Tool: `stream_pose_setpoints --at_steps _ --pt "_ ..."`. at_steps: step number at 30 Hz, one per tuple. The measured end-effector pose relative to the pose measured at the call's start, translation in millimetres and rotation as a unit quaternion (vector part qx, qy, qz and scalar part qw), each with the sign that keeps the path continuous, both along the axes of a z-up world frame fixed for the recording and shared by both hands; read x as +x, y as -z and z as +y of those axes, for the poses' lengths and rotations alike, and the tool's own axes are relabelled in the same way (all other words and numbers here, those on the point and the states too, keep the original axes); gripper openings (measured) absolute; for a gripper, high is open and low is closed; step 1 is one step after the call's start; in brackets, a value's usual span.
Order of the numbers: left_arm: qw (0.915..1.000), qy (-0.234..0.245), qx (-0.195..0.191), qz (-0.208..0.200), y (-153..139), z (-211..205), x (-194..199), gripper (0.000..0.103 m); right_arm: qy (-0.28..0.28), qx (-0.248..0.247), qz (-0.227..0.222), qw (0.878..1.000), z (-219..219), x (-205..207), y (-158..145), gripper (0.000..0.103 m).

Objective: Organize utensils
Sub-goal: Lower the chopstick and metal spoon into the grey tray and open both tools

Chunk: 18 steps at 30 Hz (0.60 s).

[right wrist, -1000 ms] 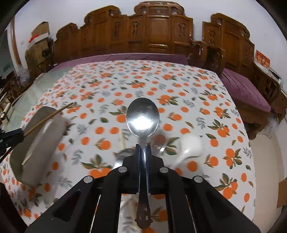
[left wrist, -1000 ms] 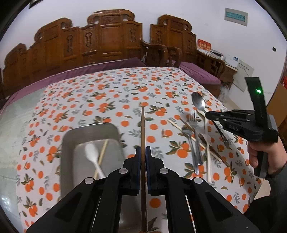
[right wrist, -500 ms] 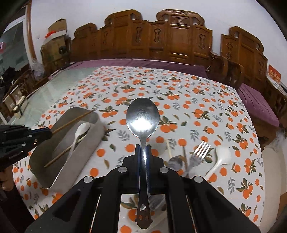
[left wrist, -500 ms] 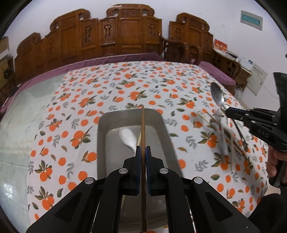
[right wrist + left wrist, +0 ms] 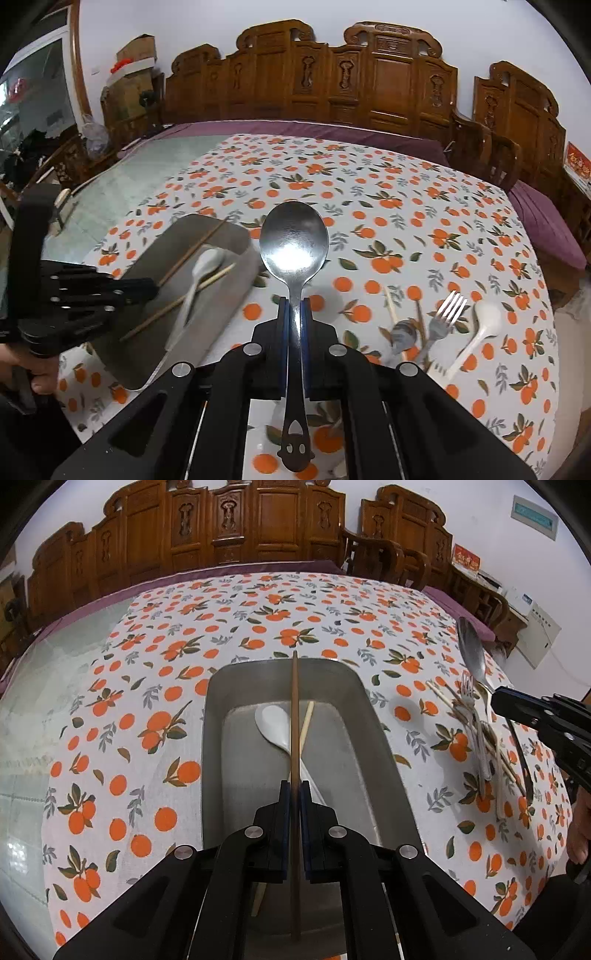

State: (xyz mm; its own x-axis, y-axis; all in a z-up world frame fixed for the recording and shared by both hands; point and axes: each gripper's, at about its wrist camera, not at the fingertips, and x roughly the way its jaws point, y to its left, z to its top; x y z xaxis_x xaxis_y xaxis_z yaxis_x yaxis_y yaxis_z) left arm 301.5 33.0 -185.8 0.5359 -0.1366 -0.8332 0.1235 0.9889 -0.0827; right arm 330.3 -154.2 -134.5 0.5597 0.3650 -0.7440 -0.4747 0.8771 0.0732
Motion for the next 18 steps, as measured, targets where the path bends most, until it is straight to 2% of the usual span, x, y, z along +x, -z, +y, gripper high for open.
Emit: stream_pose_setpoints --at_steps 6,18 --pt "0.9999 -0.001 -0.001 0.010 2.5 2.7 0.6 0.004 -0.017 0.012 -0.001 1.000 15.5 -11.5 -3.8 0.007" --pt "0.9994 -0.011 -0.015 -0.028 -27.6 26.5 -6.3 0.004 -0.025 0.022 0.005 0.999 40.5 -22.0 -2.4 0.007"
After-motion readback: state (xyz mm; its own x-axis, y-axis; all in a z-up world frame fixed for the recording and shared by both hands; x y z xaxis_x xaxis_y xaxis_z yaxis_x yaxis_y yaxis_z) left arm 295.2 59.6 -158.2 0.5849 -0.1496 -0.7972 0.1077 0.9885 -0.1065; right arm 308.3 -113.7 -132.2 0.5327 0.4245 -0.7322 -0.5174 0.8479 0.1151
